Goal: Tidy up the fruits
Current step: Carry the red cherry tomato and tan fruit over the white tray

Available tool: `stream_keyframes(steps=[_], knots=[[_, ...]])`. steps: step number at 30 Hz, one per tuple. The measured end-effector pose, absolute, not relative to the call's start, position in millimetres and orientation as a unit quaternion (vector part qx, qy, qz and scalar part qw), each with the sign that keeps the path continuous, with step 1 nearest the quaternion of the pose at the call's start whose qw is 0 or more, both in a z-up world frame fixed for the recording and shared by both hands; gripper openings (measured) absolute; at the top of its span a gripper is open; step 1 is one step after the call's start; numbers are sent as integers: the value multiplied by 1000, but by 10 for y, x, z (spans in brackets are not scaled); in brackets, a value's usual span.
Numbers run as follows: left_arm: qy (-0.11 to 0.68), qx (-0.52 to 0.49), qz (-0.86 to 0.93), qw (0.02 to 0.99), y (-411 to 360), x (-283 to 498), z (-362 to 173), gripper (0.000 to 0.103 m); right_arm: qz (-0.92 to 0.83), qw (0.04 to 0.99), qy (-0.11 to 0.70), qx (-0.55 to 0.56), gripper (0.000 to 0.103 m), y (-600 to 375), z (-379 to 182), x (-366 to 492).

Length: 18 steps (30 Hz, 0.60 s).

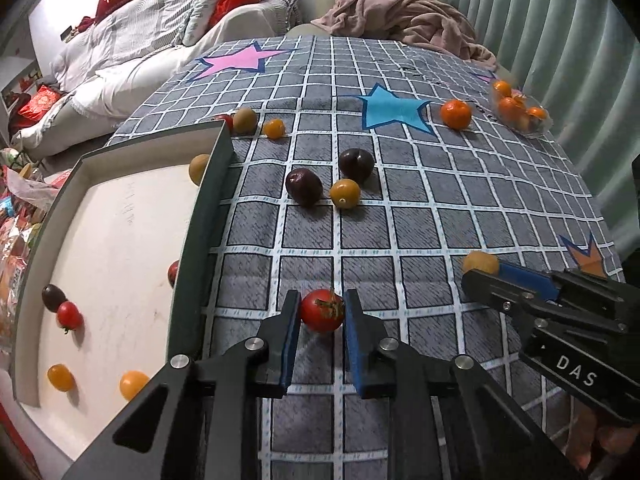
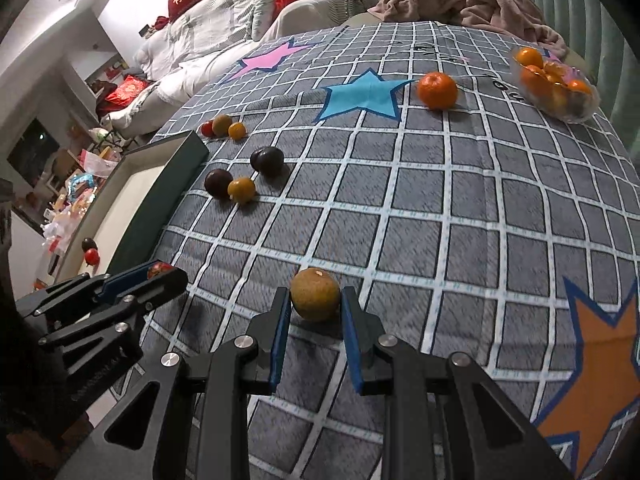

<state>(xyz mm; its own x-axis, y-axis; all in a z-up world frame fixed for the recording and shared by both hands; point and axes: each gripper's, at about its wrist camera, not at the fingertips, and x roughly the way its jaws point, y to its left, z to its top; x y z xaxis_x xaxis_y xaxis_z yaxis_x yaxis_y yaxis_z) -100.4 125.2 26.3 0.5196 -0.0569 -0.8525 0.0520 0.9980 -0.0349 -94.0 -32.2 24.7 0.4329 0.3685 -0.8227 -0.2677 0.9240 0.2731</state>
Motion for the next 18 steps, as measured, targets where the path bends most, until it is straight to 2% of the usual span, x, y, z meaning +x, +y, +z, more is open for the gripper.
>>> stream_keyframes(steps=[18], knots=[[460, -32, -33, 887, 1578, -1296, 529, 23, 195, 847, 493, 28, 27, -58, 455, -1157]])
